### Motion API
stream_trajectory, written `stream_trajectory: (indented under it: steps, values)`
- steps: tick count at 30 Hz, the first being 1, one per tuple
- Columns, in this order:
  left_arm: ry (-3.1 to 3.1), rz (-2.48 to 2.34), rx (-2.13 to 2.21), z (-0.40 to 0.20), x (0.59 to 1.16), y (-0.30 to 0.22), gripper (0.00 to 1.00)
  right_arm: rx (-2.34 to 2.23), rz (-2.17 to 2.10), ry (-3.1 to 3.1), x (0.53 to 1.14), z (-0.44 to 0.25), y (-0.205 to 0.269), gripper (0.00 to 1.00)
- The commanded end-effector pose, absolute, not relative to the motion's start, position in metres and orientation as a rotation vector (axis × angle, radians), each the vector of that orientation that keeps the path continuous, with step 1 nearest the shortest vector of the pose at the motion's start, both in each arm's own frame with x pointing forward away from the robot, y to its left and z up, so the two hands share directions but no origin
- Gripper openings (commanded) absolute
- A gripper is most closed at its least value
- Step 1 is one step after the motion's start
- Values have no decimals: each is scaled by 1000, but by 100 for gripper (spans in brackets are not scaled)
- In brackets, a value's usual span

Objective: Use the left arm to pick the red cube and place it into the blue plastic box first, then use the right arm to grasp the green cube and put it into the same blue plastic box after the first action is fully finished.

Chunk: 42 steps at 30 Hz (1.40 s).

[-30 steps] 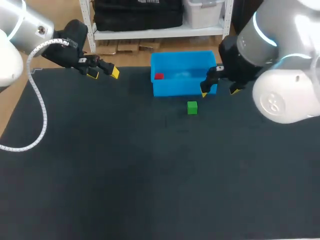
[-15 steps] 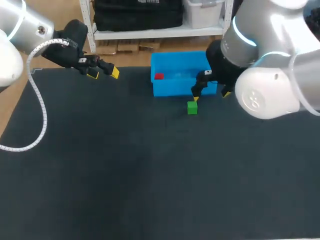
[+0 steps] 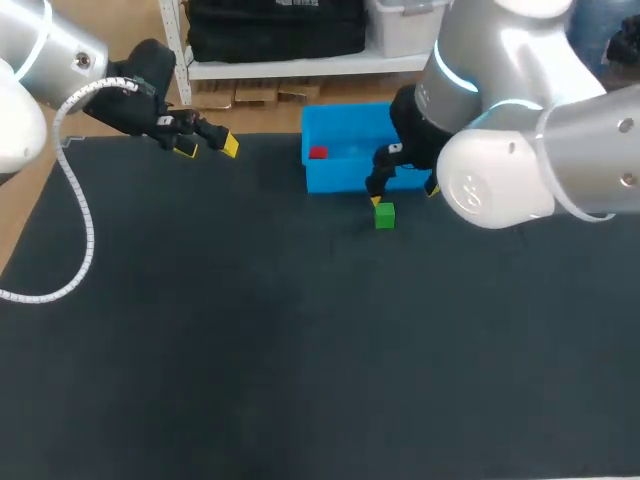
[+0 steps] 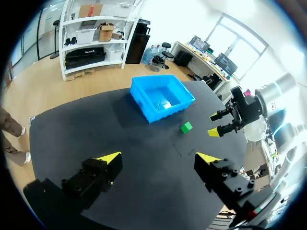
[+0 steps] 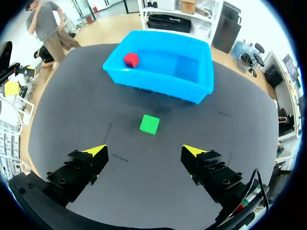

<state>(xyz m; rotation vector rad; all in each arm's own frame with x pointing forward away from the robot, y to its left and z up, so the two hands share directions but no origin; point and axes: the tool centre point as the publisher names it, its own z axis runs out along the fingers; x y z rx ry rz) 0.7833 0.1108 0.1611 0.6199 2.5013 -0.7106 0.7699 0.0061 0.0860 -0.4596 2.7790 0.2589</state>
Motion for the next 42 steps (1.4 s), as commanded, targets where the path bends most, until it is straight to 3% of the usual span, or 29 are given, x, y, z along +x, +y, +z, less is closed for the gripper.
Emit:
stream_trajectory:
  steps: [1, 42]
  values:
    - [2496, -714, 621, 160, 783, 112, 100, -462, 253, 2792, 777, 81, 11, 100]
    - [2496, -714, 621, 160, 783, 112, 100, -374, 154, 2881, 792, 29, 47, 100]
